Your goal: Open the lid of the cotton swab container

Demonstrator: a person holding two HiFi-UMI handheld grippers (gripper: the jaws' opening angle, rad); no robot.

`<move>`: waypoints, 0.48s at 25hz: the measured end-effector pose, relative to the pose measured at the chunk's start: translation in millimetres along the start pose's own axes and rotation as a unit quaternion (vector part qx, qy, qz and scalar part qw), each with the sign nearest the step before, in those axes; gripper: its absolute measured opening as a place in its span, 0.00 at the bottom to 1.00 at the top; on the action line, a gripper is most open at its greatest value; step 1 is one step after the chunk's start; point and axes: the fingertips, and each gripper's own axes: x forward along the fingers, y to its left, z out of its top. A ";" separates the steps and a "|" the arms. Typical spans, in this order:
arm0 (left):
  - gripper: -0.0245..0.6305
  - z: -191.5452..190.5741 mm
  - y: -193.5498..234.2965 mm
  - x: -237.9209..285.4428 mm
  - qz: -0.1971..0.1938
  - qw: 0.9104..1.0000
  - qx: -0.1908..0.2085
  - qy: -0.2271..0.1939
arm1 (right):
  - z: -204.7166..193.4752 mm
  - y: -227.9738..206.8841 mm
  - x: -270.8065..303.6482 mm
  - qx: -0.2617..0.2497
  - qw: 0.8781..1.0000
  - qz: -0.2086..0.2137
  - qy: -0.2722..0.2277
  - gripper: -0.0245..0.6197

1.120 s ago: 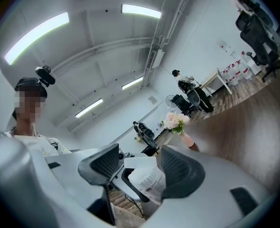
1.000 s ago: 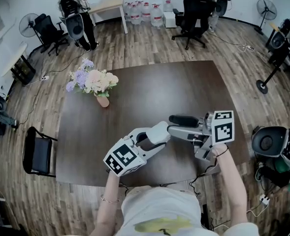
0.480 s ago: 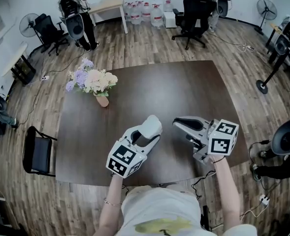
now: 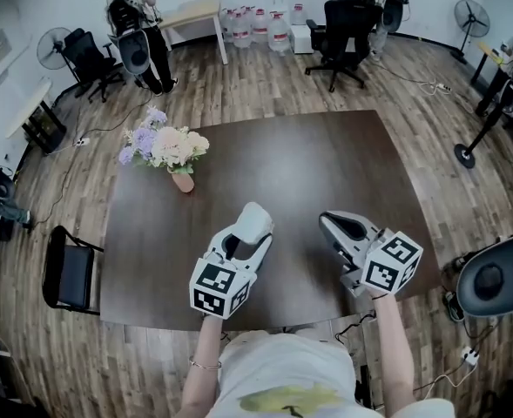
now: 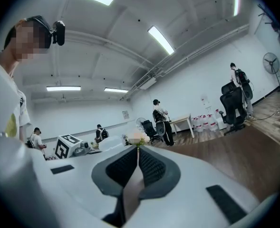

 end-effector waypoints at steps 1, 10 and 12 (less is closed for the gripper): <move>0.35 -0.3 1.3 -1.2 0.006 1.000 -0.003 -0.002 | -0.1 -1.8 -2.4 -0.007 1.000 -0.009 -0.004 0.08; 0.35 -5.5 11.2 -9.9 0.041 0.999 -0.013 -0.003 | -4.8 -12.7 -17.3 -0.059 0.996 -0.069 -0.018 0.07; 0.35 -5.7 11.5 -10.5 0.043 0.999 -0.012 -0.003 | -5.6 -14.9 -19.0 -0.062 0.995 -0.077 -0.020 0.07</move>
